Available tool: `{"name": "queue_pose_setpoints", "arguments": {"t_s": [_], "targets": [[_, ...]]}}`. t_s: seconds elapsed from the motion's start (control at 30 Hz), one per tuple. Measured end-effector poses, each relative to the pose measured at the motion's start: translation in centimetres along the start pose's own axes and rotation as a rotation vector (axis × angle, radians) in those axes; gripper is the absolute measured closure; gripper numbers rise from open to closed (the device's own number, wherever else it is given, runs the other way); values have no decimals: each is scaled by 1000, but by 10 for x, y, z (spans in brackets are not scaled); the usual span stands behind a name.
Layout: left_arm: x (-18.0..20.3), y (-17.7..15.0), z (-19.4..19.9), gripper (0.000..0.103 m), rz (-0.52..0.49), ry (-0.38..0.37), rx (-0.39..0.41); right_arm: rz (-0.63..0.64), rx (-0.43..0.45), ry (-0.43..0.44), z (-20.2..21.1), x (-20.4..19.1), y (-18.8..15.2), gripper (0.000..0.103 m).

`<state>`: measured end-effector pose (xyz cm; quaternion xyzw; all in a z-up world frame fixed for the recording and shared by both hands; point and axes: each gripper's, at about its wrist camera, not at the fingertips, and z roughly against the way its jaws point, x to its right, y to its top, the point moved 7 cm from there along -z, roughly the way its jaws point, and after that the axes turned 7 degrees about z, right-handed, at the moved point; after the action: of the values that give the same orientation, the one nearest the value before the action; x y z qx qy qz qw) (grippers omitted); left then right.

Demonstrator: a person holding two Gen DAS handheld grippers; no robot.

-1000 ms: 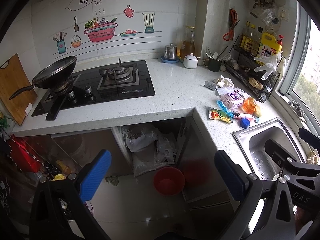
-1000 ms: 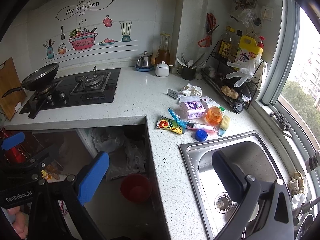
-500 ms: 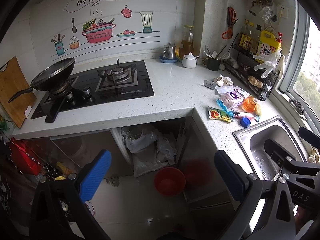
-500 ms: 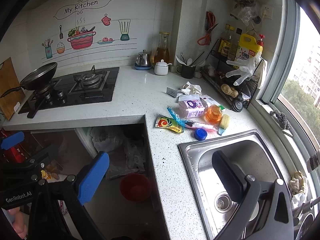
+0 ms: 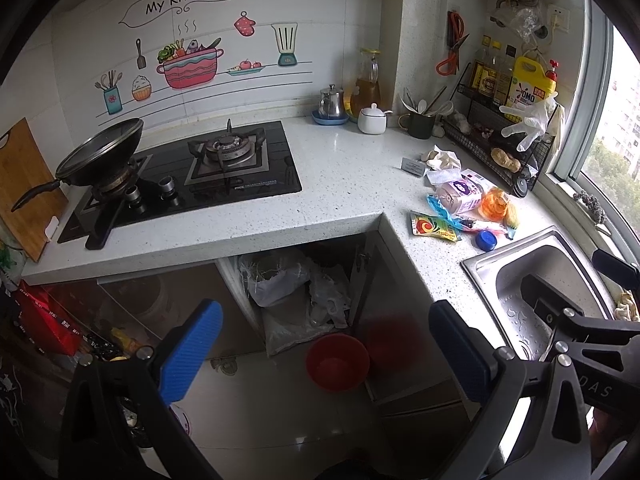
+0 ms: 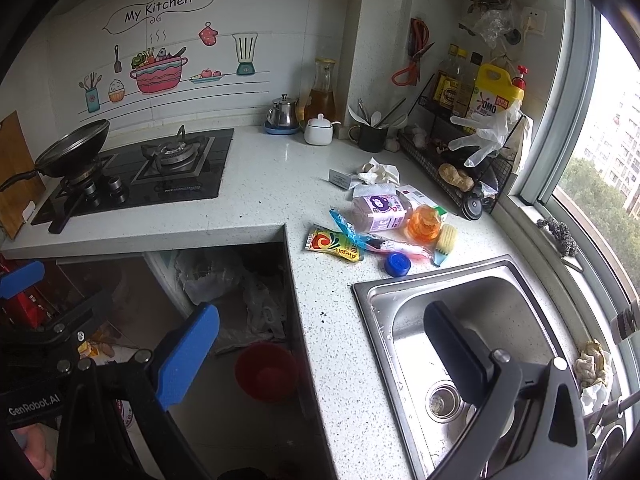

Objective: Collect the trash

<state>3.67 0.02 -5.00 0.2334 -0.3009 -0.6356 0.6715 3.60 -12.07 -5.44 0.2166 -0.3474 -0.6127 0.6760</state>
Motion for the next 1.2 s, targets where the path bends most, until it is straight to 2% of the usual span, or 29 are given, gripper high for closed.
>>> {"name": "queue_pose_setpoints", "arguments": {"t_s": [0.5,0.73,0.87,1.0,1.2], "targets": [[-4,1,-2,1,9,19,-2,3,-9,22,-2,-1,-2,0],[1,9,-16,1,4,-12,-17,-4,-4,-1,-9,4,1,0],[13,16,-31,1,-34,-32,-30,-22,-19,-19,-21,12,1,0],[28,28,-56,1,-68,-66,-75,-54,-45,-42,-37,25,4,0],[62,60,-101,1,-164,-115,-122,-120,-86,-89,-71,53,19,0]]}}
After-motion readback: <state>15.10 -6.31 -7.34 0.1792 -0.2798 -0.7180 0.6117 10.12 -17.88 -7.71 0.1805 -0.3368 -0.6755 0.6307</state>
